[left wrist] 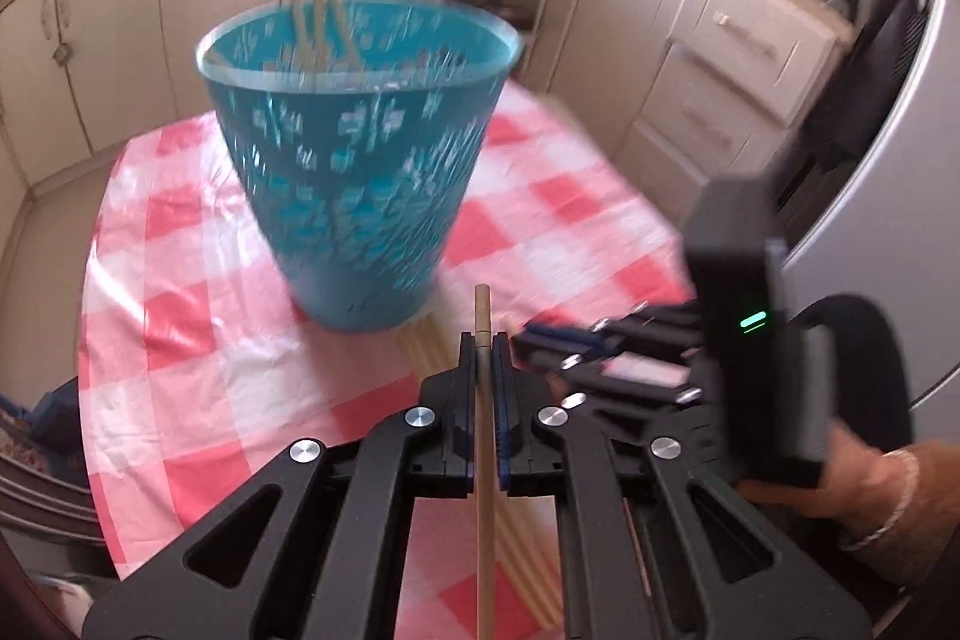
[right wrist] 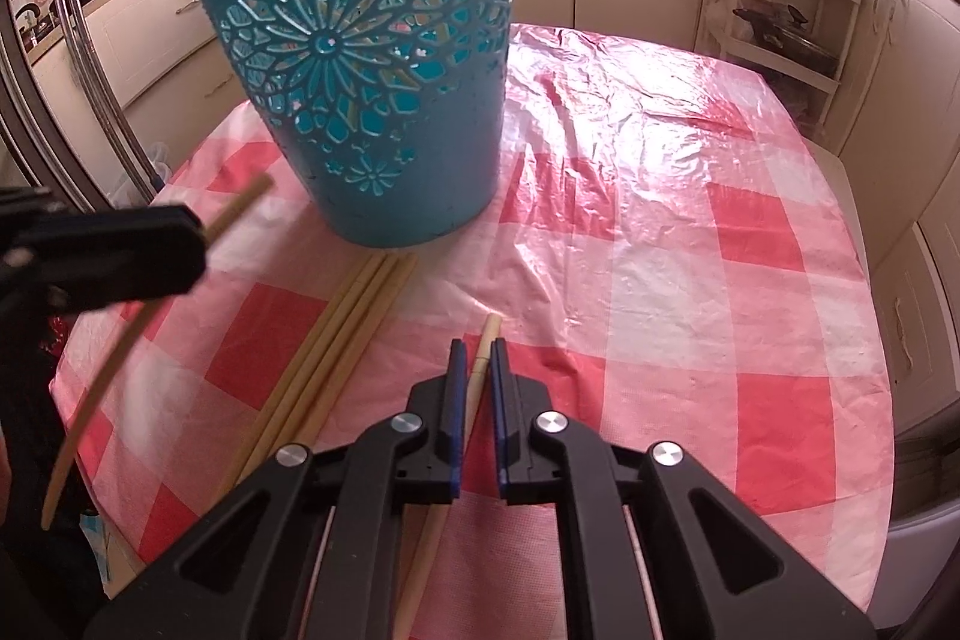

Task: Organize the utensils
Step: 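Lift the chopstick with the left tool over the basket and release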

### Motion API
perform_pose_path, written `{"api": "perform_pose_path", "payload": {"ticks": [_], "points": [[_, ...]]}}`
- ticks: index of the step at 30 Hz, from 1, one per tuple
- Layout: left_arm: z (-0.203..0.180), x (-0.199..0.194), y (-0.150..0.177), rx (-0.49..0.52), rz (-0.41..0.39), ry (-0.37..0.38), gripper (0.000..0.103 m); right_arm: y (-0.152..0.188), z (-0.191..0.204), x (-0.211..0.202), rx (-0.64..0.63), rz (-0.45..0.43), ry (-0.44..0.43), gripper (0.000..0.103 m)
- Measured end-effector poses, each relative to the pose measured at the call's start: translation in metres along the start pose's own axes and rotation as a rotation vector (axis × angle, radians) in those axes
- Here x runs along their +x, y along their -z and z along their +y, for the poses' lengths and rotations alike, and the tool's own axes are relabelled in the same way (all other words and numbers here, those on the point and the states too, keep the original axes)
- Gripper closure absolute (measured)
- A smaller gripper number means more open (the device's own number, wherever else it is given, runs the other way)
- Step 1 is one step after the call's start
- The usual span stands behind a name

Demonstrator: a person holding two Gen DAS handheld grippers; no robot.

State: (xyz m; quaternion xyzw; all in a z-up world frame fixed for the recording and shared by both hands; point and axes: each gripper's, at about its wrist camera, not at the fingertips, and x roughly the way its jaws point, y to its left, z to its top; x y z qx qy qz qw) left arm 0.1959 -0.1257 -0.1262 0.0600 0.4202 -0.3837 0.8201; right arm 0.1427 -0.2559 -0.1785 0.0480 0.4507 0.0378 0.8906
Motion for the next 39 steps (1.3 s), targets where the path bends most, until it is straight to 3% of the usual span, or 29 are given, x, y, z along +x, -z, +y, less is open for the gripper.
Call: {"api": "perform_pose_path", "payload": {"ticks": [6,11,18,21,31,39], "points": [[-0.005,-0.048,-0.025,-0.055,-0.15,0.1,0.098,0.001,0.0,0.0,-0.001,-0.002,0.001,0.095],[-0.001,-0.088,-0.059,-0.099,-0.322,0.108,0.098,0.001,0.0,0.0,-0.001,-0.002,0.003,0.095],[0.011,-0.12,-0.117,-0.17,-0.605,-0.043,0.098,0.002,0.0,-0.001,-0.002,-0.005,0.0,0.094],[0.016,-0.12,-0.137,-0.197,-0.681,-0.114,0.098,0.002,0.002,-0.001,-0.003,-0.008,0.0,0.092],[0.035,-0.079,-0.169,-0.26,-0.746,-0.264,0.098,0.002,0.008,0.001,-0.023,-0.017,0.01,0.09],[0.039,-0.043,-0.154,-0.261,-0.691,-0.285,0.098,0.002,0.014,0.001,-0.042,-0.021,0.012,0.083]]}}
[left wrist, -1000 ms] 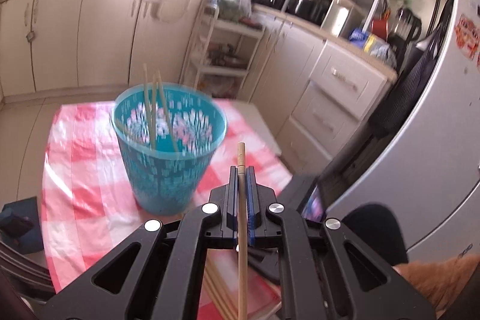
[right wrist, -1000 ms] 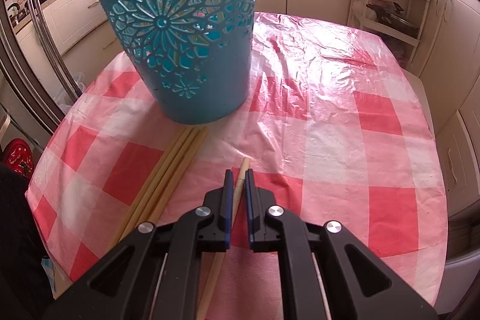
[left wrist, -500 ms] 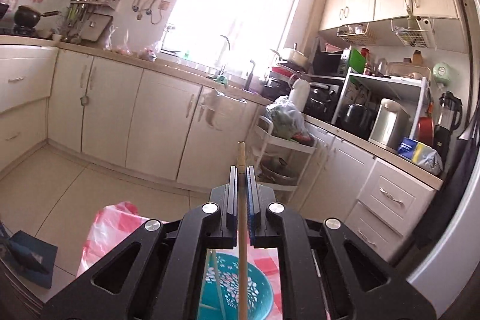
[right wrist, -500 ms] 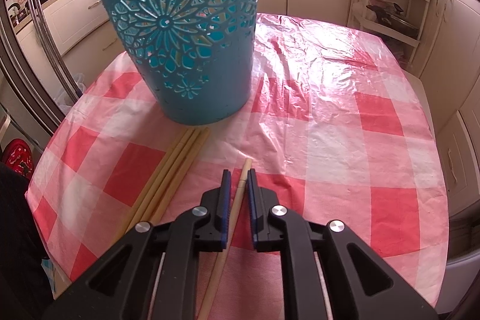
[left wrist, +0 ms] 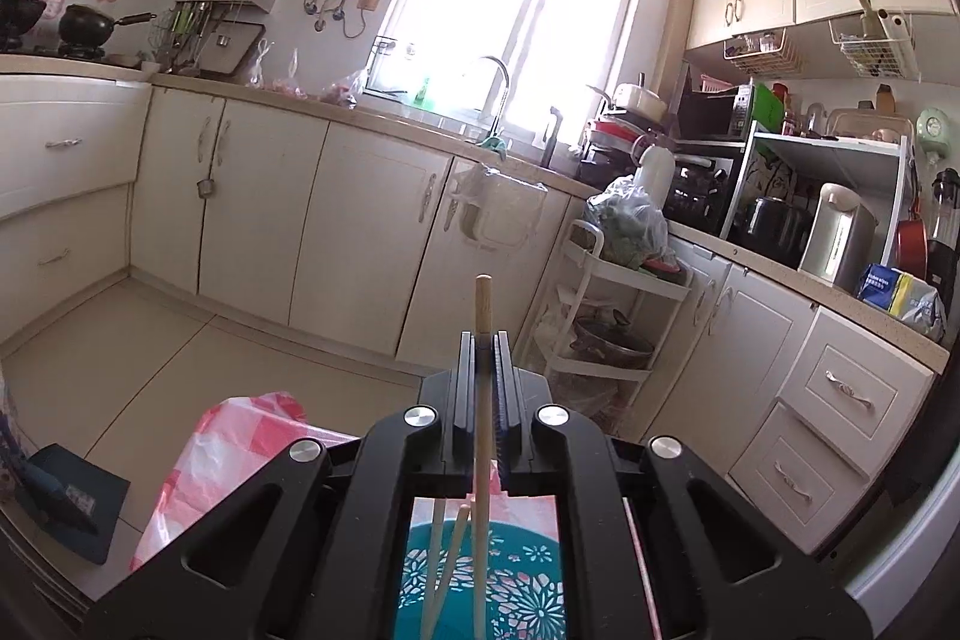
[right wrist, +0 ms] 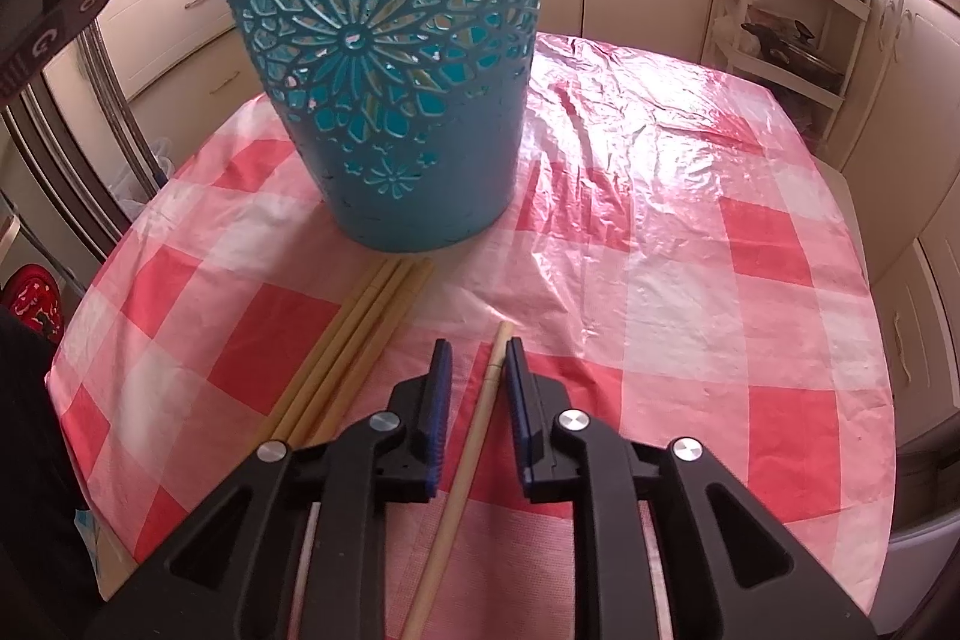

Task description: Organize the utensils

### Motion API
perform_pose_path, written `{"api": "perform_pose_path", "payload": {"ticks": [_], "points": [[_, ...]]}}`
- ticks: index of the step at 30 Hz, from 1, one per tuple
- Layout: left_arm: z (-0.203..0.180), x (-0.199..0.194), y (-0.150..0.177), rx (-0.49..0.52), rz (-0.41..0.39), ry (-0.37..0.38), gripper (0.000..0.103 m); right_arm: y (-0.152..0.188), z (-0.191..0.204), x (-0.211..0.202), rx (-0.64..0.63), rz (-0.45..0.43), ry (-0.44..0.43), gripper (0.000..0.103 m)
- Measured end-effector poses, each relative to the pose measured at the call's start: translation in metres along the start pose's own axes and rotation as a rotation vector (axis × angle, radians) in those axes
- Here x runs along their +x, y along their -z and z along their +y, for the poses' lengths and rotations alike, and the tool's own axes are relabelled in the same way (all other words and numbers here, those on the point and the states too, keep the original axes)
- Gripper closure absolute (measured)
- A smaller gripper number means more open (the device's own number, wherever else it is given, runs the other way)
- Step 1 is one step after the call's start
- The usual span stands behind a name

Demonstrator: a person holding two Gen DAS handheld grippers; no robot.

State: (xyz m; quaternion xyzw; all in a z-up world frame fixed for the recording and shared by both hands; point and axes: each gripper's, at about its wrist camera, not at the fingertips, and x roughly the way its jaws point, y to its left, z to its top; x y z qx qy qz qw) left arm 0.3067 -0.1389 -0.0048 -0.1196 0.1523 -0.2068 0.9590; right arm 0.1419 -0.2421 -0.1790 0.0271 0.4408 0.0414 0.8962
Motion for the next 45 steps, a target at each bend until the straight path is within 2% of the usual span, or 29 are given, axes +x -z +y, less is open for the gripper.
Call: {"api": "perform_pose_path", "payload": {"ticks": [6,11,13,15,17,21,26,32,41,45], "points": [[-0.001,0.003,0.028,0.045,0.082,-0.003,0.098,0.0,0.0,0.0,0.001,-0.001,-0.001,0.083],[0.001,0.0,0.048,0.099,0.197,-0.017,0.096,0.0,-0.001,0.0,-0.002,0.0,0.0,0.083],[0.004,-0.011,0.051,0.119,0.215,-0.032,0.087,0.0,0.0,-0.001,-0.004,0.0,-0.001,0.083],[0.008,-0.031,0.053,0.142,0.209,-0.058,0.061,0.001,-0.001,-0.002,0.0,0.002,-0.004,0.082],[0.012,-0.056,0.051,0.17,0.185,-0.084,0.049,0.002,0.0,-0.002,-0.005,0.002,-0.002,0.079],[0.026,-0.096,0.055,0.214,0.166,-0.136,0.038,0.003,0.004,-0.002,-0.022,0.001,0.008,0.072],[0.053,-0.12,0.058,0.167,0.171,-0.164,0.029,0.003,0.004,-0.003,0.002,-0.011,0.003,0.07],[0.075,-0.11,0.065,0.1,0.219,-0.184,0.027,0.002,0.005,-0.002,0.01,-0.012,0.015,0.07],[0.078,-0.097,0.075,0.065,0.286,-0.184,0.026,-0.002,0.011,0.0,0.013,0.006,0.059,0.072],[0.08,-0.095,0.074,0.045,0.303,-0.179,0.025,-0.002,0.011,-0.002,0.028,0.012,0.047,0.082]]}}
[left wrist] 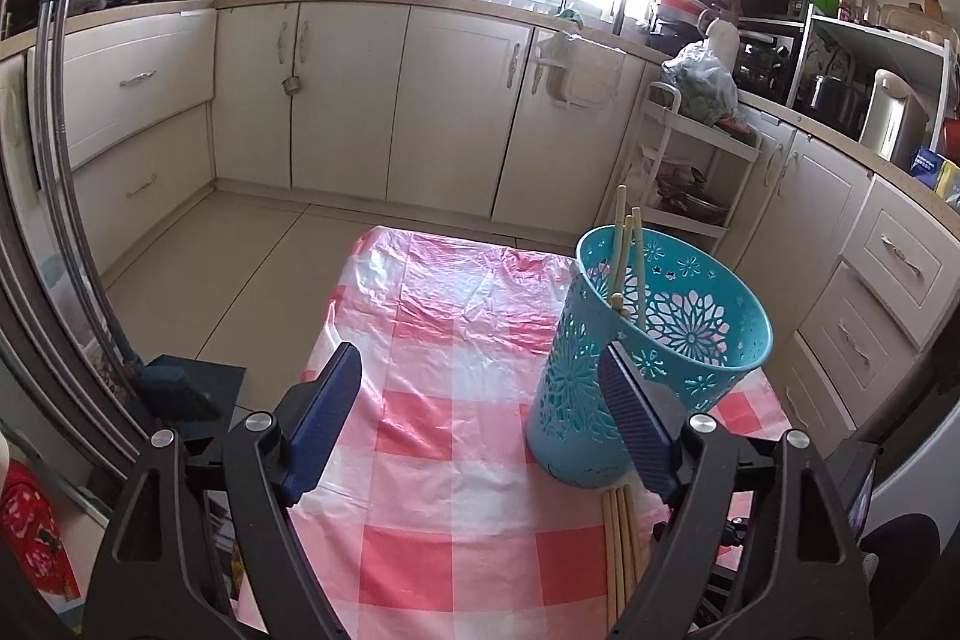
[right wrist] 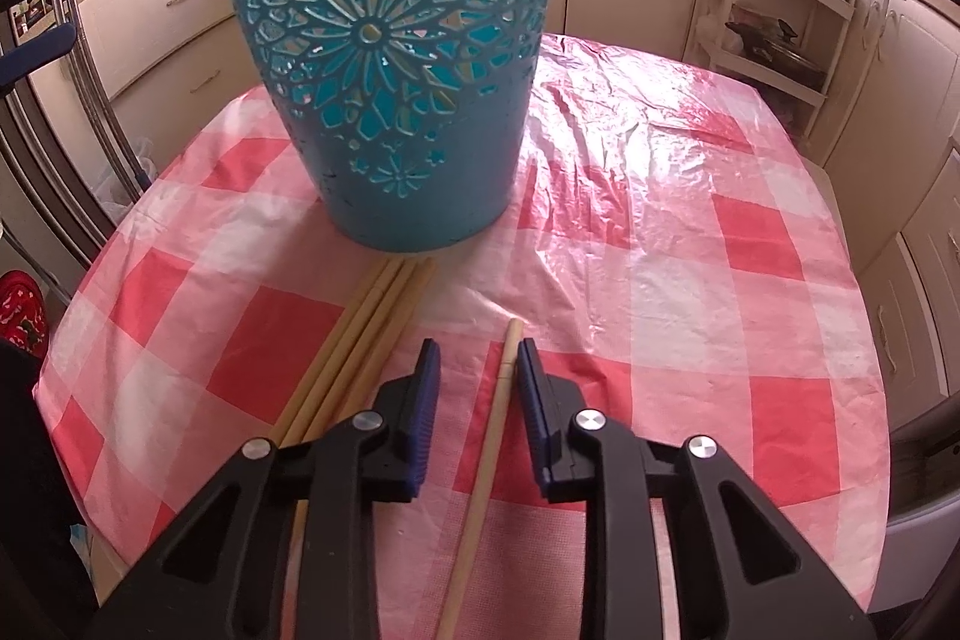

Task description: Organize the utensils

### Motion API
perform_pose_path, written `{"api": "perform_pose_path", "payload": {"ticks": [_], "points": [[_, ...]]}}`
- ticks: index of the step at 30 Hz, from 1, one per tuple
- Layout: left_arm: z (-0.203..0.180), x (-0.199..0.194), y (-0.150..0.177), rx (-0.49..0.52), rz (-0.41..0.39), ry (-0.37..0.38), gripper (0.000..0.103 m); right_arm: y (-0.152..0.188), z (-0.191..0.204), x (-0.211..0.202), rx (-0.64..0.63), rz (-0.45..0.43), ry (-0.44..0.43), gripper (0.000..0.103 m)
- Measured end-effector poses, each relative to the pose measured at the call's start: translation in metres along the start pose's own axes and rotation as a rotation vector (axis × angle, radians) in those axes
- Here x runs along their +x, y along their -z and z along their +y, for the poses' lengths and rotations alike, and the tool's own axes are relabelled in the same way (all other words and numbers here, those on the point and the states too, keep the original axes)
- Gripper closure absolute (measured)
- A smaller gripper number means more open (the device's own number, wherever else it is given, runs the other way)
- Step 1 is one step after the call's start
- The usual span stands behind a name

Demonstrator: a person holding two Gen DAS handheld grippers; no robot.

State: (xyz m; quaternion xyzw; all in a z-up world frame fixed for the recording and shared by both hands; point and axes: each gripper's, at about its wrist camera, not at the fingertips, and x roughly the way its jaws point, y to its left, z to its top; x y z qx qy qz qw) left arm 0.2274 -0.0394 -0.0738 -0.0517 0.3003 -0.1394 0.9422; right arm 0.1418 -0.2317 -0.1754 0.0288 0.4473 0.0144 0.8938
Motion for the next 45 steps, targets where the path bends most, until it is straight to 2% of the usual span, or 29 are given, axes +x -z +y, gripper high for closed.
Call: {"api": "perform_pose_path", "payload": {"ticks": [4,11,13,19,25,32,39,45], "points": [[0.003,0.002,0.002,-0.018,0.013,0.009,0.025,-0.001,-0.009,0.001,0.043,0.008,-0.027,0.089],[-0.001,0.007,0.006,-0.008,0.033,0.012,0.025,-0.002,-0.008,0.002,0.024,0.006,-0.014,0.091],[-0.002,0.009,0.008,0.0,0.038,0.009,0.025,-0.001,-0.01,0.001,0.031,0.009,-0.014,0.096],[-0.003,0.015,0.009,-0.008,0.061,0.011,0.025,-0.003,-0.017,0.001,0.064,0.022,-0.028,0.097],[-0.004,0.02,0.011,-0.005,0.075,0.012,0.025,-0.004,-0.012,0.002,0.013,0.027,-0.009,0.095],[-0.001,0.023,0.012,-0.021,0.083,0.015,0.025,-0.004,-0.018,-0.002,0.063,0.02,-0.034,0.097],[0.0,0.025,0.014,-0.026,0.092,0.018,0.025,-0.005,-0.012,0.002,0.01,0.04,-0.006,0.097],[0.001,0.026,0.015,-0.025,0.096,0.011,0.025,-0.004,-0.014,-0.002,0.028,0.032,-0.014,0.097]]}}
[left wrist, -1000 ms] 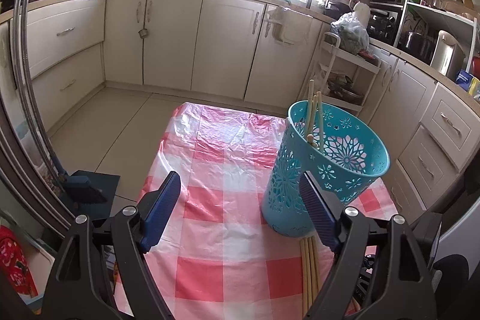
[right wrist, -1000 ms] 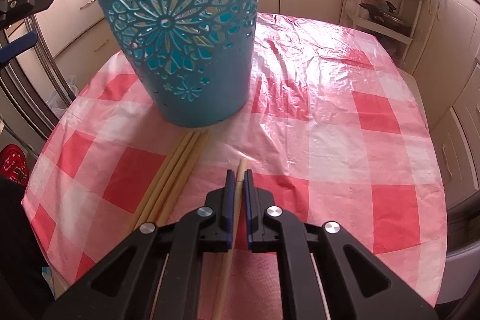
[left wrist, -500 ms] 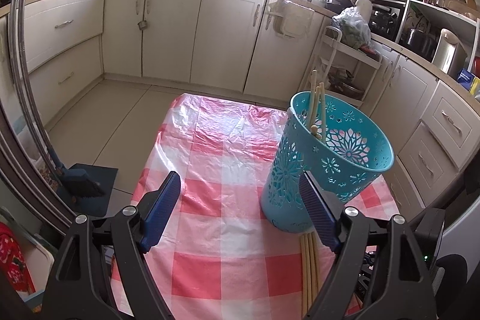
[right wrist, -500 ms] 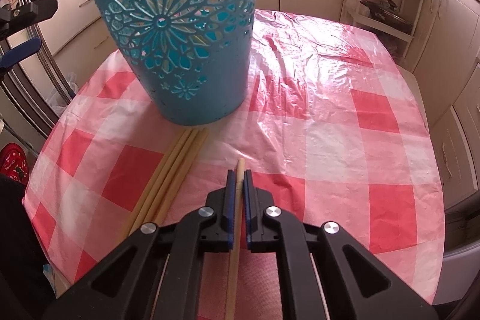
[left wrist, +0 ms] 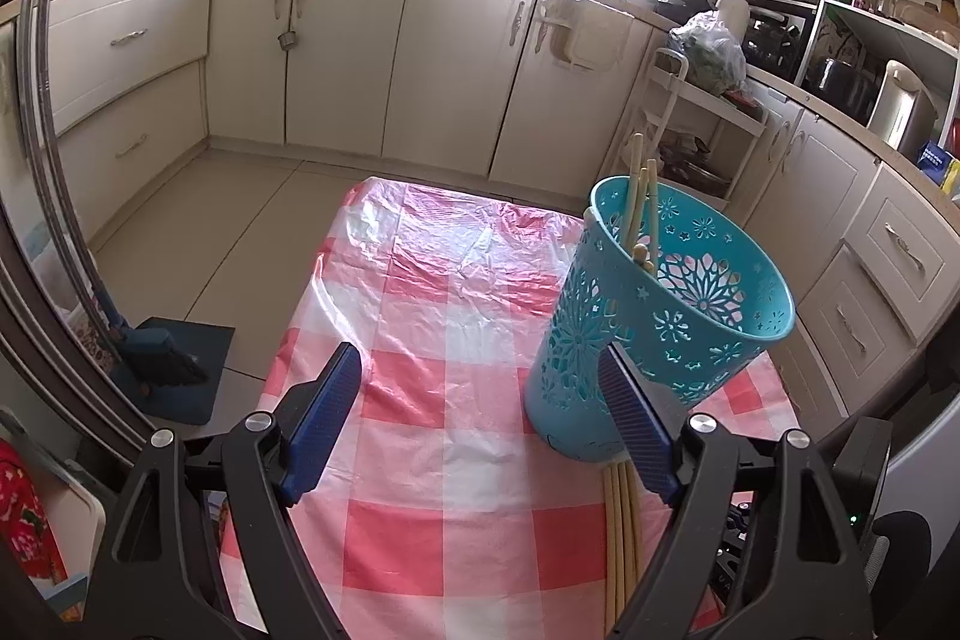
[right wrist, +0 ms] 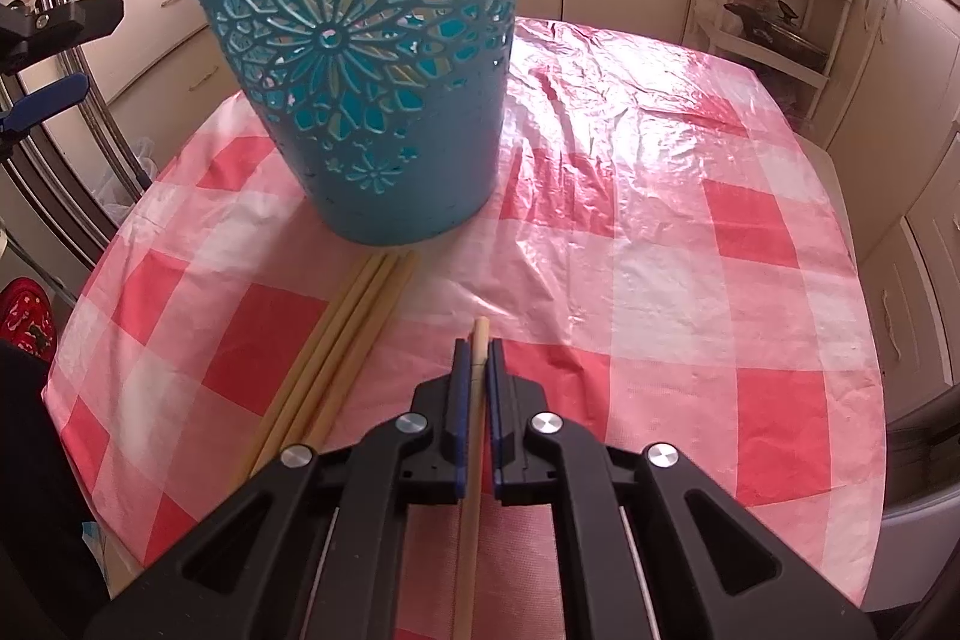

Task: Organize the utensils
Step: 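Lift the chopstick with the right tool toward the basket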

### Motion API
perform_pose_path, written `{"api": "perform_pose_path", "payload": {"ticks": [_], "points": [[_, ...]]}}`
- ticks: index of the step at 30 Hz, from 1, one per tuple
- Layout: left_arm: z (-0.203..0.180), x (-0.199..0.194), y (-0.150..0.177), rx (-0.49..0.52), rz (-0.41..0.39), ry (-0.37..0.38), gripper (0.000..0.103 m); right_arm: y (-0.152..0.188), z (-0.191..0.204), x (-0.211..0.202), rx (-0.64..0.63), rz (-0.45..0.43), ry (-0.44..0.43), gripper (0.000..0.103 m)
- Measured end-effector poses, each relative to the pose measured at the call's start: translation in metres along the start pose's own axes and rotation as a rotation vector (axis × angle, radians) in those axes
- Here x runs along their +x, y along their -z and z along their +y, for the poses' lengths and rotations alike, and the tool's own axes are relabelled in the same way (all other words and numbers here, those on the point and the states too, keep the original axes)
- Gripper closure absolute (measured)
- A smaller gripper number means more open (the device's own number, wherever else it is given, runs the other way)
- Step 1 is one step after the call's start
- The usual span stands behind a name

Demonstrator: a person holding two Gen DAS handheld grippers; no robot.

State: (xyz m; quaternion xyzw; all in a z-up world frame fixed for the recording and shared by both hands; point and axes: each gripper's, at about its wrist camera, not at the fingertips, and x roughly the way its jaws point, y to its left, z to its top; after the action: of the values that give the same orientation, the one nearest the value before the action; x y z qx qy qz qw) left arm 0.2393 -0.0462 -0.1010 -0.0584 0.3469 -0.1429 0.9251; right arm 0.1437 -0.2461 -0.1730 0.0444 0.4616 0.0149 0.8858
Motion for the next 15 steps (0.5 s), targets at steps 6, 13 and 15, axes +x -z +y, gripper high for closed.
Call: {"api": "perform_pose_path", "payload": {"ticks": [6,13,15], "points": [[0.003,0.0,0.0,-0.008,-0.001,-0.009,0.025,-0.005,-0.005,-0.021,0.052,-0.08,-0.028,0.097],[0.011,-0.003,0.0,-0.036,-0.011,-0.032,0.025,-0.017,-0.011,-0.051,0.119,-0.19,-0.109,0.097],[0.014,-0.002,-0.002,-0.054,-0.01,-0.031,0.026,-0.02,-0.012,-0.058,0.125,-0.22,-0.125,0.097]]}}
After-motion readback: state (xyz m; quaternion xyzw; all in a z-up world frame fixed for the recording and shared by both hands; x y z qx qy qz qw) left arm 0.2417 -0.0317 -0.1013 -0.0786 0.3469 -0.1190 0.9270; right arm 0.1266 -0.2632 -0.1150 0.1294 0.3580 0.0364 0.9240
